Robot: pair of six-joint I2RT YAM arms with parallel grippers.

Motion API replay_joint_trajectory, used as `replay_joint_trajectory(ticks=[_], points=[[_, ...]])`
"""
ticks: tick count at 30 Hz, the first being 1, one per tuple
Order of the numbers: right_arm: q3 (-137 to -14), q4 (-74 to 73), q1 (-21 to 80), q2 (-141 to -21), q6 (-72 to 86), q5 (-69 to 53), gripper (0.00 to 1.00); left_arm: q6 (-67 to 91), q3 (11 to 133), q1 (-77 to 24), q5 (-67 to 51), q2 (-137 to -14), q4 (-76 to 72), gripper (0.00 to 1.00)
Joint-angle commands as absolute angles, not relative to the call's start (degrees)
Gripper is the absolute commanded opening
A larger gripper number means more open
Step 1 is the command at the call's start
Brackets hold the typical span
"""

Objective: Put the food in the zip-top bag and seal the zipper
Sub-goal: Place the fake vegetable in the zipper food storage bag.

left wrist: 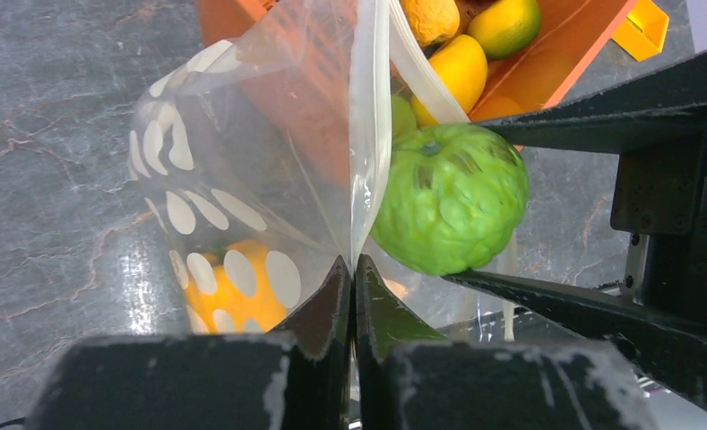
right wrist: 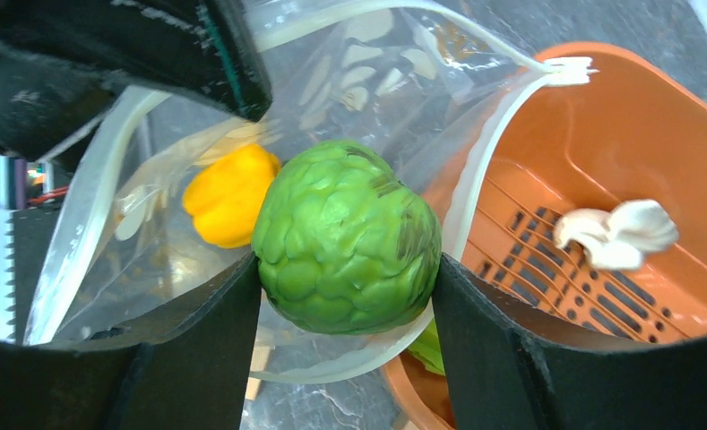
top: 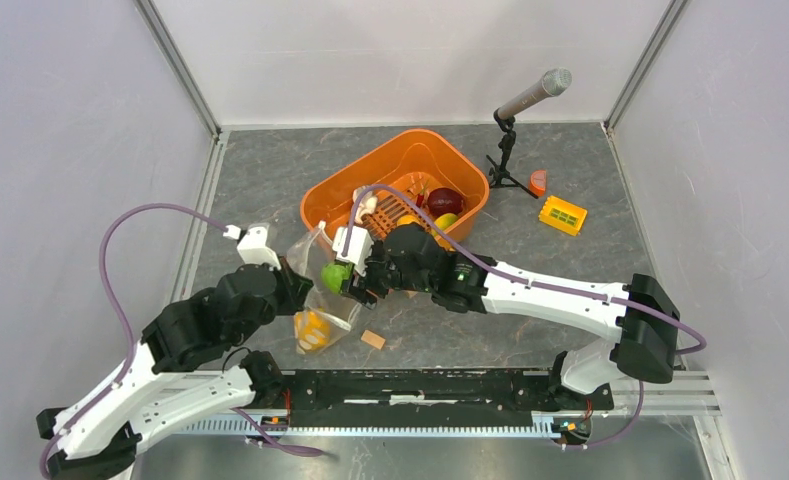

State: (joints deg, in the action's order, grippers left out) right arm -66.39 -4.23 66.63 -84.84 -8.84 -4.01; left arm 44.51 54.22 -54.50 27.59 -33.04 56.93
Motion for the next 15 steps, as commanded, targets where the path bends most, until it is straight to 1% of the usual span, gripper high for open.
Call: replay_joint_trajectory(ticks=[1, 5, 9, 12, 15], points=[[-68.3, -0.44, 66.69, -83.94, -8.06, -12.46, 0.71, 44.38, 56.58, -54.75, 31.56, -30.01, 60.06, 0.07], [-68.8, 2.06, 66.63, -84.63, -7.14, -14.25, 0.73, 44.09, 57.53, -54.75, 33.46, -26.95, 61.89, 0.08], [-70.02, 2.83, 66.72, -85.62, -5.7, -16.01, 0.78, 43.68, 57.82, -54.76, 33.92, -24.74, 63.17, 0.09], [-70.38, 3.17, 66.62, -85.67, -5.1, -16.31, 0.82, 43.33, 56.58, -54.76, 33.98, -24.55, 63.35, 0.11], [-69.91, 3.08, 66.57, -84.97, -5.09, -16.03, 0.84, 43.42, 56.23, -54.74, 34.78, -25.46, 63.2, 0.11]])
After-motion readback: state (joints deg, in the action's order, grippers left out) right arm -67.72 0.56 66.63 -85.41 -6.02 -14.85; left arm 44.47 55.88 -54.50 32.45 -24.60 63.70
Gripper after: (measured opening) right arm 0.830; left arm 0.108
